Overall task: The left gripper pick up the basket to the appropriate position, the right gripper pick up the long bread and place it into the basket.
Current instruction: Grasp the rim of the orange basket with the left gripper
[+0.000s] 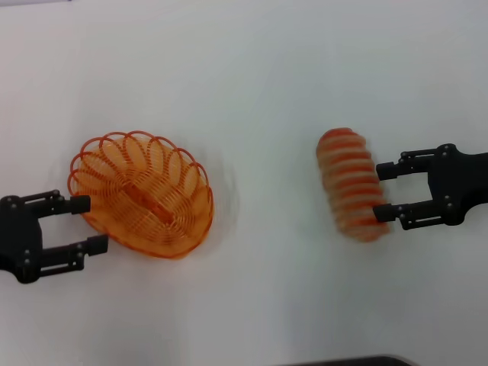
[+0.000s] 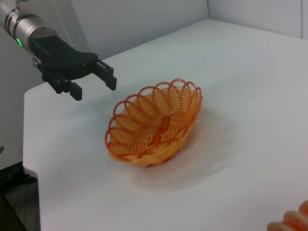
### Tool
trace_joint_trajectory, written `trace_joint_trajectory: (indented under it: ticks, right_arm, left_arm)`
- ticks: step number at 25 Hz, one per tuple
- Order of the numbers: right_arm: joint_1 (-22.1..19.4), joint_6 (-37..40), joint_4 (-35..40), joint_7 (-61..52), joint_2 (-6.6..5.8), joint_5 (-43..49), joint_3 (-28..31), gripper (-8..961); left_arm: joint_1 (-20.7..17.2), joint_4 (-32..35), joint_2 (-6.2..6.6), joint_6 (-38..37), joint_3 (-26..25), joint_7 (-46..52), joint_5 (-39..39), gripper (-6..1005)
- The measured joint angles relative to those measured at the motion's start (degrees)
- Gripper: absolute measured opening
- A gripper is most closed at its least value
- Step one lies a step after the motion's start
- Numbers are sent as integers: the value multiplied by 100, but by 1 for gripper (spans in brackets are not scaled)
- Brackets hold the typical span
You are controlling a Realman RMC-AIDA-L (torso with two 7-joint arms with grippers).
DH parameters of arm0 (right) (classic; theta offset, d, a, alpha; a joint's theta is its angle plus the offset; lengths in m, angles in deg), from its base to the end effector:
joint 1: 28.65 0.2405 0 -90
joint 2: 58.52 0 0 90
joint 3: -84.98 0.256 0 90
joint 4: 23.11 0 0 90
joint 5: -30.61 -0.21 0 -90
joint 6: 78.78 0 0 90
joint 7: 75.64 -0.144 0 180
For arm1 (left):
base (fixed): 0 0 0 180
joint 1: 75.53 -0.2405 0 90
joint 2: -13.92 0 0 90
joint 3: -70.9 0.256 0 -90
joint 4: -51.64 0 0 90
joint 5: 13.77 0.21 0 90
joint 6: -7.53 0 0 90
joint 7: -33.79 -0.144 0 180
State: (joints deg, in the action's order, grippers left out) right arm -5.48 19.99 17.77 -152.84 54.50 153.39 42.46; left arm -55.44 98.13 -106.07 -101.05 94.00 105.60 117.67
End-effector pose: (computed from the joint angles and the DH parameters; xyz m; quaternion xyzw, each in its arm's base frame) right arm 0.3157 0.2787 0.0346 -0.9648 0.2112 0.1412 0.0681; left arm -0.3191 0.2407 0.0338 -0.9450 -0.2250 -0.2148 0.1007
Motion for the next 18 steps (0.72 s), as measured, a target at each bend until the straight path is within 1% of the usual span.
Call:
trace_joint_trajectory:
  ticks: [4, 8, 13, 16, 18]
  right_arm:
    - [14, 58, 7, -35, 17, -2, 10, 775]
    - [26, 78, 114, -199, 52, -7, 15, 775]
    - [46, 107, 272, -389, 99, -7, -25, 775]
    - [83, 127, 294, -446, 109, -9, -27, 775]
    - [104, 133, 295, -473, 109, -9, -28, 775]
  left_arm:
    - [156, -18, 17, -27, -163, 390, -4, 719]
    - [397, -22, 19, -25, -475, 1058, -100, 719]
    - [666, -56, 24, 422, -1049, 2166, -536, 718]
    - [847, -23, 71, 755, -1038, 2949, -610, 717]
    - [969, 50, 145, 1093, -821, 3565, -549, 717]
